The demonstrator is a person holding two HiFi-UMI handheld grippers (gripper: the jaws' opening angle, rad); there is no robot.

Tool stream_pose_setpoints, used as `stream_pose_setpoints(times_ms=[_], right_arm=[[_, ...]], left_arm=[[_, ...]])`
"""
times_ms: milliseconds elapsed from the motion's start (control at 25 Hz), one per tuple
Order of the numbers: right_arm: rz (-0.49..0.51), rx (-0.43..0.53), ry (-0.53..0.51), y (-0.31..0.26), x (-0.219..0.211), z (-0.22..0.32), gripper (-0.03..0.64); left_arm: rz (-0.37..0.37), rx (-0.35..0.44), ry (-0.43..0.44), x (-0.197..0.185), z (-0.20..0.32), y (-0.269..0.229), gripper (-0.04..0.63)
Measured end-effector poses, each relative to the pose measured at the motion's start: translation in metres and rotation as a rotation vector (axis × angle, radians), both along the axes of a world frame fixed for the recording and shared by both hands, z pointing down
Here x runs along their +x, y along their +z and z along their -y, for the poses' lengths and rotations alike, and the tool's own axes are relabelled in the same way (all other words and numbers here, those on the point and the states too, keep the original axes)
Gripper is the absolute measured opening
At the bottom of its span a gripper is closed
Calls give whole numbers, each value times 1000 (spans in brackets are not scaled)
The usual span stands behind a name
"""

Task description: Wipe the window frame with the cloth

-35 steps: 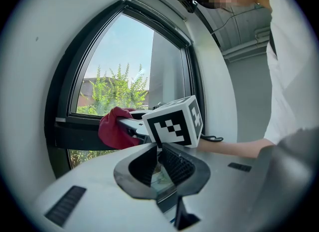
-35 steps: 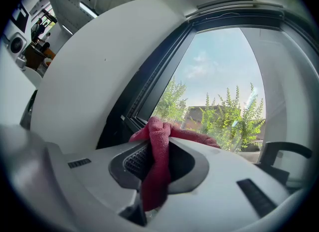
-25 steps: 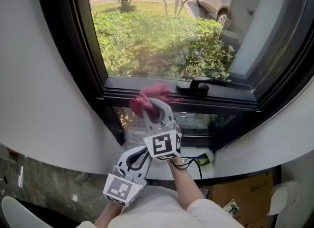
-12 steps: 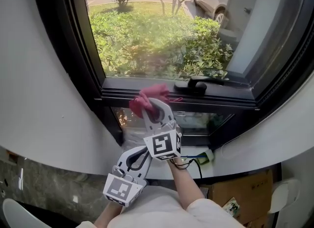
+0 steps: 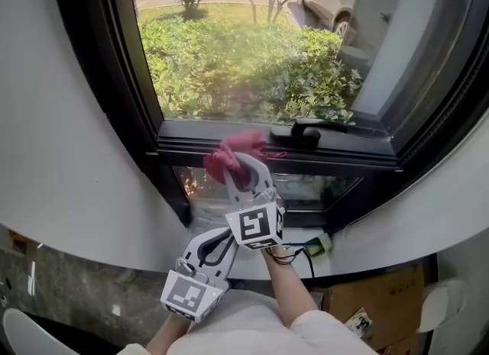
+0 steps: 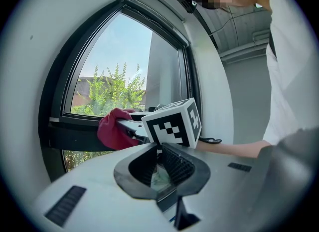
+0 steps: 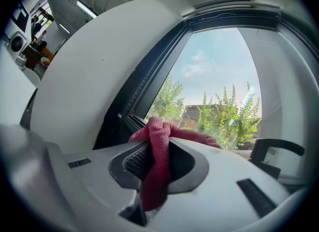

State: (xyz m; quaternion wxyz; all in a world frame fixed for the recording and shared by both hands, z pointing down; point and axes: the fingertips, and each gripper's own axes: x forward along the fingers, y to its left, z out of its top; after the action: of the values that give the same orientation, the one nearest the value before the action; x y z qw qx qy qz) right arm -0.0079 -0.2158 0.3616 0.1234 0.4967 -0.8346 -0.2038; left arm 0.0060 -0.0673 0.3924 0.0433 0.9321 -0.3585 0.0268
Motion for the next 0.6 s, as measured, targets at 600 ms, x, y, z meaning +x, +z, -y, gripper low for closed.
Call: stream_pose_setpoints(times_ms=[600], right_arm=[[9,-3,21,1,14,-1,72]], left_arm=[[16,9,15,8,-1,2,41]])
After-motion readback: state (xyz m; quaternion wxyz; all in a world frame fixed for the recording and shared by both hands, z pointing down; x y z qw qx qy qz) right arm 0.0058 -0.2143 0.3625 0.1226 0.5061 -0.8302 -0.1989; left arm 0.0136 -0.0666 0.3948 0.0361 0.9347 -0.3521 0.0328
